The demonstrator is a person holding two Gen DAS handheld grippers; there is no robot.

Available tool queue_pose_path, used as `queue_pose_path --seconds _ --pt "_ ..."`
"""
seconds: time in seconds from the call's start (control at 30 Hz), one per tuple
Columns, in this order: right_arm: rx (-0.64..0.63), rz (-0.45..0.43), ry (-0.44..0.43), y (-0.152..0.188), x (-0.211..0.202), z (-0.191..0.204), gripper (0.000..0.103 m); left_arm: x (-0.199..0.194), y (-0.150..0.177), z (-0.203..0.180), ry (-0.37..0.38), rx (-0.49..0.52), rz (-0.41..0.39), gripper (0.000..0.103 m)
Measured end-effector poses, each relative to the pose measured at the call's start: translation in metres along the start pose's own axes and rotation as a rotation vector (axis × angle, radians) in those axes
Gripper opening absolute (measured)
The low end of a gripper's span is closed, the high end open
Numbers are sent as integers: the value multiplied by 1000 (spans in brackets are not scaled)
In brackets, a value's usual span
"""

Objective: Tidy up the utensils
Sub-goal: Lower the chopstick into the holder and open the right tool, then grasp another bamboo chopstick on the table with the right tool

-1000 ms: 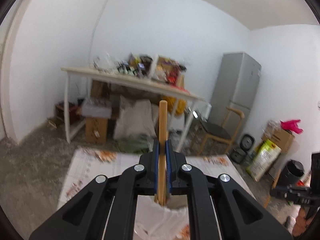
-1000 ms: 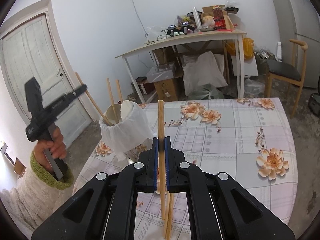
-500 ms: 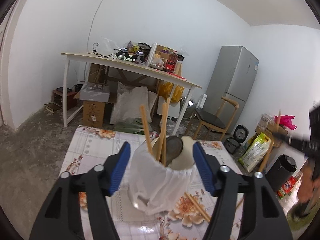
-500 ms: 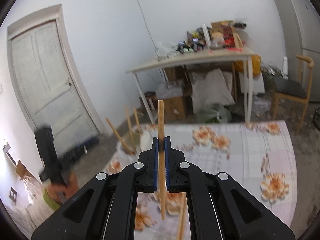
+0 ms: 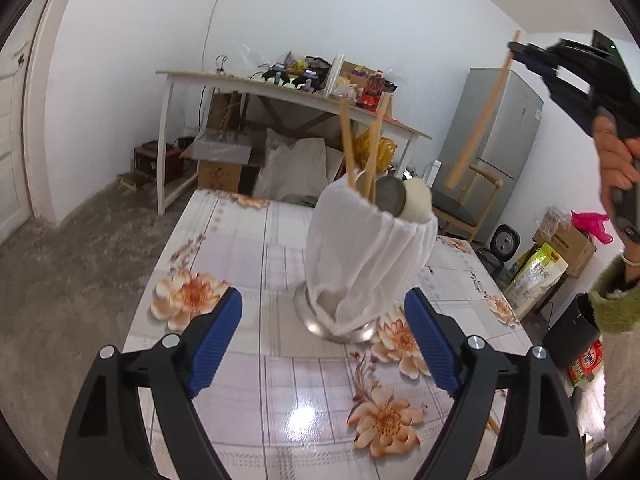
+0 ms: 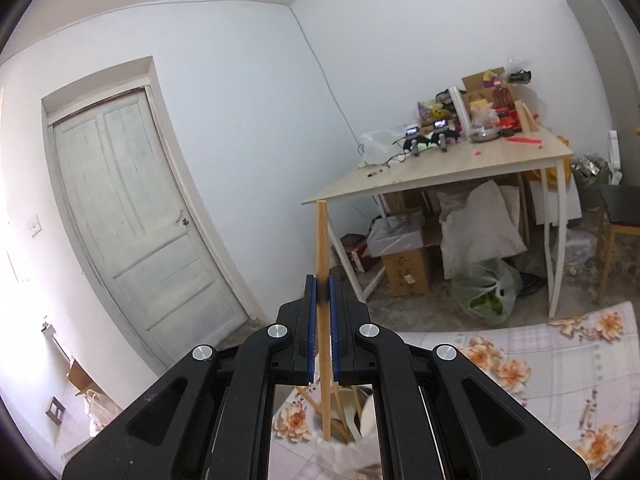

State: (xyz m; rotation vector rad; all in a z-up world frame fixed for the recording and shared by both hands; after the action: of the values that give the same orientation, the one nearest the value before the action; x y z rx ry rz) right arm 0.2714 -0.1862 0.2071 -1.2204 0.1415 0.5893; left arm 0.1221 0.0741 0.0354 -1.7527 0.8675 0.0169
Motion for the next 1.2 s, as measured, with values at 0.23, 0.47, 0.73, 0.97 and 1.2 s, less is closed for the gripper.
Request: queue_pose_path --seconds 0.23,0.47,0.73,0.97,1.2 --pt "-80 73 54 36 60 9 4 0 4 17 -17 -29 9 81" --pt "-160 193 97 75 88 9 8 1 1 23 -20 -43 10 81" --pt "-90 164 98 72 50 -11 28 3 2 13 -4 -40 20 81" --pt "-66 199 159 96 5 -36 28 7 6 0 6 -25 56 83" --pt "-25 447 255 201 -4 -74 24 25 22 -19 -2 3 142 83"
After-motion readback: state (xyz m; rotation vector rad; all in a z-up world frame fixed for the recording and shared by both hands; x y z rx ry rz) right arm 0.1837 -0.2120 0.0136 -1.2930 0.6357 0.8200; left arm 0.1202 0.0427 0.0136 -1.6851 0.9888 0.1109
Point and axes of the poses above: each gripper's, at about its wrist camera, not at the fingertips, and x roughly the way its jaws point, z to its left, y to its underside, the point moved 1 cm from there along x, roughly the way its jaws point, and after that the axes turned 10 degrees about y, right-handed, at the moved point
